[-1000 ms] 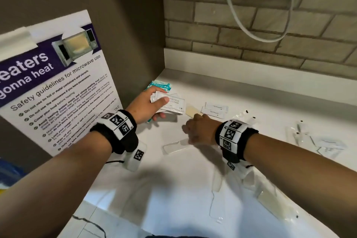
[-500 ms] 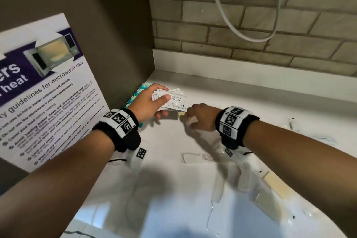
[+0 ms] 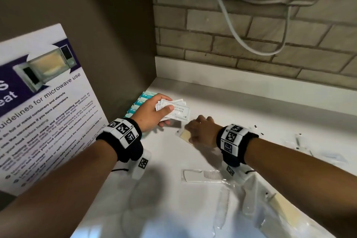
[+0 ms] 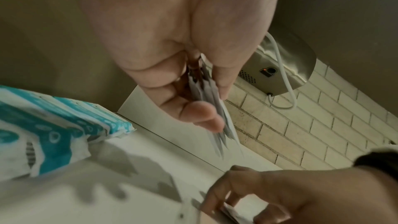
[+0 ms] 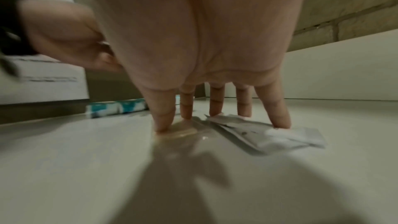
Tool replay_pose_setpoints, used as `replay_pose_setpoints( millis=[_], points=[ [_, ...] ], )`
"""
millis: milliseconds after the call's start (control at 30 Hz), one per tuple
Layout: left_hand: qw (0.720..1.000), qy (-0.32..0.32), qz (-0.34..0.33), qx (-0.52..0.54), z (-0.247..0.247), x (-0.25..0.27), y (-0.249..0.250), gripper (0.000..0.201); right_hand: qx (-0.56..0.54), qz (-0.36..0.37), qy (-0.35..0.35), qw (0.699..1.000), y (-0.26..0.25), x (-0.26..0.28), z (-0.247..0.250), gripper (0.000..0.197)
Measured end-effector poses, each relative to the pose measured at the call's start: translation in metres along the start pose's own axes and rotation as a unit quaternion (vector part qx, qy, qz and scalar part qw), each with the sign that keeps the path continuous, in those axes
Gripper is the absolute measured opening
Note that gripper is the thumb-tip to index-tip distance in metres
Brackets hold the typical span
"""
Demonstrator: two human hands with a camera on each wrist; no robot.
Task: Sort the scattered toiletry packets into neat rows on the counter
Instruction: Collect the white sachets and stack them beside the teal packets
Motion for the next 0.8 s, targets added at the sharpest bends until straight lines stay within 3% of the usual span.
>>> replay_pose_setpoints(
  millis=[67, 200, 300, 433, 467, 533, 600, 700, 800],
  points=[
    [1.0, -0.005, 0.001, -0.005, -0.005, -0.001, -0.001, 0.014, -0.001, 0.035, 0.014, 0.999, -0.008, 0.02, -0.002, 0.049],
    [1.0, -0.016, 0.008, -0.016, -0.015, -0.002, -0.003, 0.014, -0.042, 0.066, -0.022, 0.997, -0.023, 0.054, 0.007, 0.045],
    [0.999, -0.028, 0.014, -0.011, -0.02, -0.001, -0.005, 0.014, -0.142, -0.031, -0.021, 0.989, -0.015, 0.056, 0.035, 0.036],
    [0.998, -0.059, 0.016, -0.027, -0.026, 0.001, -0.004, 0.021, -0.167, -0.132, 0.128, 0.969, 0.018, 0.03, 0.071, 0.061],
    [0.997, -0.072, 0.007, -0.039, -0.029, 0.001, -0.003, 0.023, -0.187, -0.134, 0.131, 0.964, 0.021, 0.023, 0.074, 0.074],
    [0.992, -0.096, -0.021, -0.077, -0.033, 0.001, -0.001, 0.025, -0.226, -0.121, 0.072, 0.964, 0.019, 0.011, 0.069, 0.092],
    [0.986, -0.116, -0.038, -0.116, -0.035, -0.001, -0.001, 0.027, -0.209, -0.094, 0.024, 0.973, 0.016, 0.001, 0.058, 0.078],
    [0.963, -0.141, -0.072, -0.219, -0.032, -0.006, -0.004, 0.026, -0.132, -0.048, 0.014, 0.99, 0.01, -0.008, 0.051, 0.031],
    [0.912, -0.172, -0.095, -0.36, -0.027, -0.011, -0.006, 0.027, -0.045, -0.015, 0.042, 0.998, 0.0, -0.011, 0.049, 0.024]
  ],
)
Point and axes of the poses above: each hand's wrist, its own x-axis away from the middle knuckle, its own z-axis out of the back of the hand, y = z × x, the point moved 3 cm from there along -x, towards the middle knuckle, and after that the axes turned 11 degrees about y, right-handed, at the moved point
